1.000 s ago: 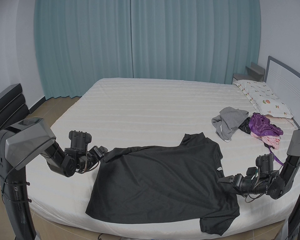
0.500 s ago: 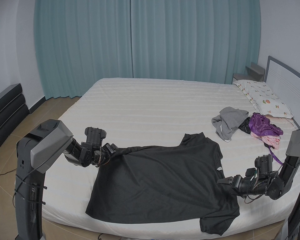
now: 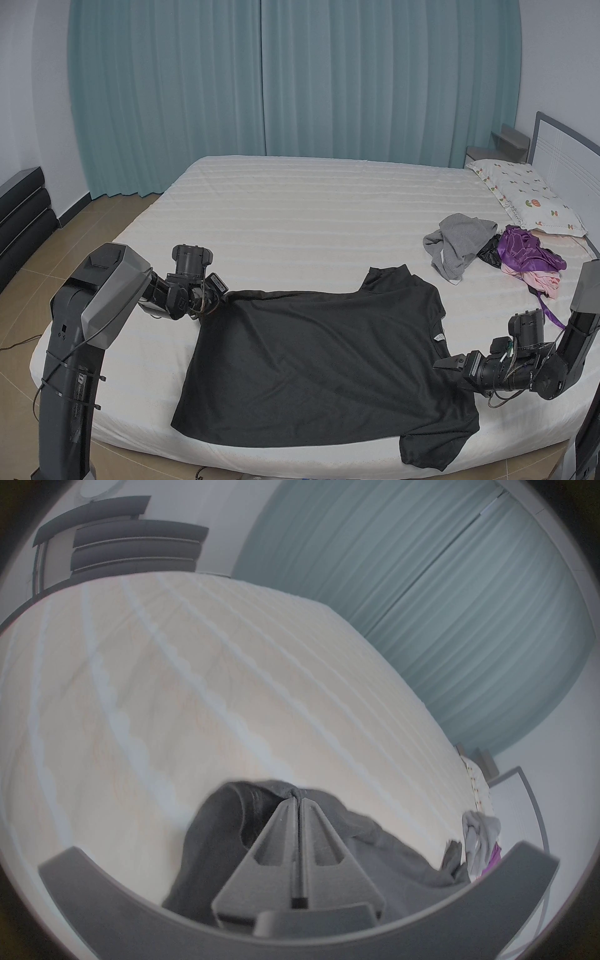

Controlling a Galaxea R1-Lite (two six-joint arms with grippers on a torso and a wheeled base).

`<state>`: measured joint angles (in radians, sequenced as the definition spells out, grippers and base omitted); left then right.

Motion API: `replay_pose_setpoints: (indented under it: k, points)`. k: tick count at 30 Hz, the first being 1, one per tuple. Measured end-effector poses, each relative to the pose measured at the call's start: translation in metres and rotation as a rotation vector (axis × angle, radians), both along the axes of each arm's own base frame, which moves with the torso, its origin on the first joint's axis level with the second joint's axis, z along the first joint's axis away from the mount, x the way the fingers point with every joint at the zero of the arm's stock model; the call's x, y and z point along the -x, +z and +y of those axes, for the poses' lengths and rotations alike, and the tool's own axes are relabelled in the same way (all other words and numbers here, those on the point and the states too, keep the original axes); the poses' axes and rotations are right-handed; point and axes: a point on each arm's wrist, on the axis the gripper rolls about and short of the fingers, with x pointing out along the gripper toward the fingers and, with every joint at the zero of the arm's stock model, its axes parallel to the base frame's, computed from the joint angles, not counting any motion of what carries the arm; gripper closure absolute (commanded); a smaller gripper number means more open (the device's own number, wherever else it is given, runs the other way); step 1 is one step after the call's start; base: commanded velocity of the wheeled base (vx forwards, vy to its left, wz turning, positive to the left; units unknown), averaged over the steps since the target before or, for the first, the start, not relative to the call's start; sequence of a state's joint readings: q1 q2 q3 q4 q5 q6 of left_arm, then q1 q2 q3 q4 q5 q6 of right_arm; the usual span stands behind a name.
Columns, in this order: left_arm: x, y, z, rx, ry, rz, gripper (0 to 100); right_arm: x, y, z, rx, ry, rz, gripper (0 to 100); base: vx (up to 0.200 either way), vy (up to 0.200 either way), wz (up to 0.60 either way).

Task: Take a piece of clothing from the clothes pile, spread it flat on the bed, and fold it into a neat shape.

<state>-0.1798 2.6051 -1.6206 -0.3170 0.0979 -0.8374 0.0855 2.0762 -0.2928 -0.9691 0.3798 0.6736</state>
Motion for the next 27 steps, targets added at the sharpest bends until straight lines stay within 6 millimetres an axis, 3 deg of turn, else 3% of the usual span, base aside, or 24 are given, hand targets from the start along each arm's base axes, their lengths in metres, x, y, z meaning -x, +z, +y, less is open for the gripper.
replay_pose_setpoints:
  k: [7, 13, 18, 27]
  points:
    - [-0.025, 0.024, 0.012, -0.012, 0.073, -0.128, 100, -0.007, 0.002, 0.001, 0.003, -0.004, -0.038, 0, 0.000, 0.000, 0.00]
    - [-0.036, 0.028, 0.020, -0.020, 0.095, -0.169, 100, -0.031, 0.003, 0.004, 0.037, -0.033, -0.122, 0, 0.000, 0.000, 0.00]
    - [-0.038, 0.028, 0.020, -0.026, 0.092, -0.178, 100, -0.067, 0.009, 0.007, 0.076, -0.080, -0.198, 0, 0.000, 0.000, 0.00]
    - [-0.038, 0.030, 0.020, -0.033, 0.093, -0.172, 100, -0.152, 0.016, 0.015, 0.118, -0.149, -0.296, 0, 0.000, 0.000, 0.00]
